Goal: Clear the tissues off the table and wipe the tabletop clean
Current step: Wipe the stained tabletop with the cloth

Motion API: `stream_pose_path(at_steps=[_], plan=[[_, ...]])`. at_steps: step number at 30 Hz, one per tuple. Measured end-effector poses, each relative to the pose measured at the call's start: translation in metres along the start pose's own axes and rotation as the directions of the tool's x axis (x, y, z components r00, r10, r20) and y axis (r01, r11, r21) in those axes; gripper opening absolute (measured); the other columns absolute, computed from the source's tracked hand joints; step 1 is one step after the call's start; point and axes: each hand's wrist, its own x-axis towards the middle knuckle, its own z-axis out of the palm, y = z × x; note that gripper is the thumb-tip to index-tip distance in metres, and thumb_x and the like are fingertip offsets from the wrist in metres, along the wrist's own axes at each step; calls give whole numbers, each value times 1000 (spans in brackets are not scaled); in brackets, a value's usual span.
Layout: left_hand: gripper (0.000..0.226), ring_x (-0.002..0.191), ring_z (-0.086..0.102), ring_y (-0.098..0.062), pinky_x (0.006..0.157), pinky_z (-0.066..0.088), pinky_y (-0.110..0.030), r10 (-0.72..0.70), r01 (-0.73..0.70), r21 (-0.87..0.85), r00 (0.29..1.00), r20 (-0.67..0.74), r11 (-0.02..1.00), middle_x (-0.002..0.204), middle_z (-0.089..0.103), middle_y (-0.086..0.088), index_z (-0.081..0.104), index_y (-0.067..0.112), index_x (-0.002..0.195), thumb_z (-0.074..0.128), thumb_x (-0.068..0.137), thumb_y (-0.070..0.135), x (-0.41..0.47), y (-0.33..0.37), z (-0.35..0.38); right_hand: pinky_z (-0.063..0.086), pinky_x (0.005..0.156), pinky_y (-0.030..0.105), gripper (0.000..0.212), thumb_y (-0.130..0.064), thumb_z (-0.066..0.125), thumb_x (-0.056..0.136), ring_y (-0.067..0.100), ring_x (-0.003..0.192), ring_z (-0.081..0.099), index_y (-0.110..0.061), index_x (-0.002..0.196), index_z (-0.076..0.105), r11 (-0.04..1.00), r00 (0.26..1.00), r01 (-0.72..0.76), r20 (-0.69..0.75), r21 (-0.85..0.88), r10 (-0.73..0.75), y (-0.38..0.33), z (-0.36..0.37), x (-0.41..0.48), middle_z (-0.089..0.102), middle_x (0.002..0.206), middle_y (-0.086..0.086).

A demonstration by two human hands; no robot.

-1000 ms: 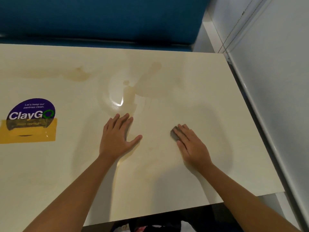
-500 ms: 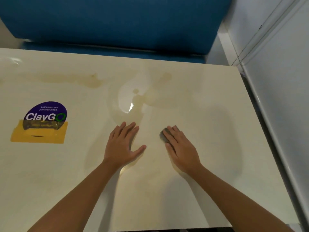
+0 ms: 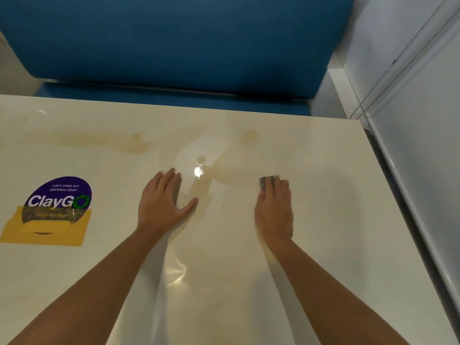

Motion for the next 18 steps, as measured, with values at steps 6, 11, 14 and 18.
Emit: stream_pose_path(at_steps=[6, 11, 14, 18], plan=[[83, 135, 34, -31, 109, 28, -43, -78, 78, 0, 997, 9, 997, 142, 45, -5, 52, 10, 130, 37, 74, 69, 5, 3, 7, 15, 114, 23, 41, -26, 34, 96, 16, 136, 31, -18, 133, 50, 890, 890, 430, 95, 152, -446, 10, -8, -19, 48, 140, -2], [85, 140, 25, -24, 113, 21, -39, -102, 102, -11, 994, 26, 995, 147, 38, 0, 46, 16, 136, 33, 73, 72, 4, 3, 5, 16, 114, 20, 43, -36, 34, 96, 4, 137, 28, -26, 135, 49, 923, 931, 357, 29, 141, -365, 71, -23, 3, 41, 144, -9], [86, 140, 23, -23, 114, 19, -39, -107, 107, -11, 994, 27, 994, 148, 37, 2, 45, 16, 136, 31, 73, 72, 4, 3, 4, 23, 114, 31, 42, -30, 34, 98, 15, 139, 28, -20, 137, 45, 992, 994, 88, -68, 94, -82, 83, -20, 27, 38, 147, -1], [84, 139, 26, -23, 112, 21, -40, -108, 109, -15, 994, 20, 994, 146, 39, 1, 48, 17, 134, 34, 73, 72, 5, 4, 4, 33, 108, 46, 39, -7, 36, 94, 35, 129, 39, 1, 132, 46, 978, 976, -170, -116, 122, 184, 37, -12, 42, 46, 137, 20]])
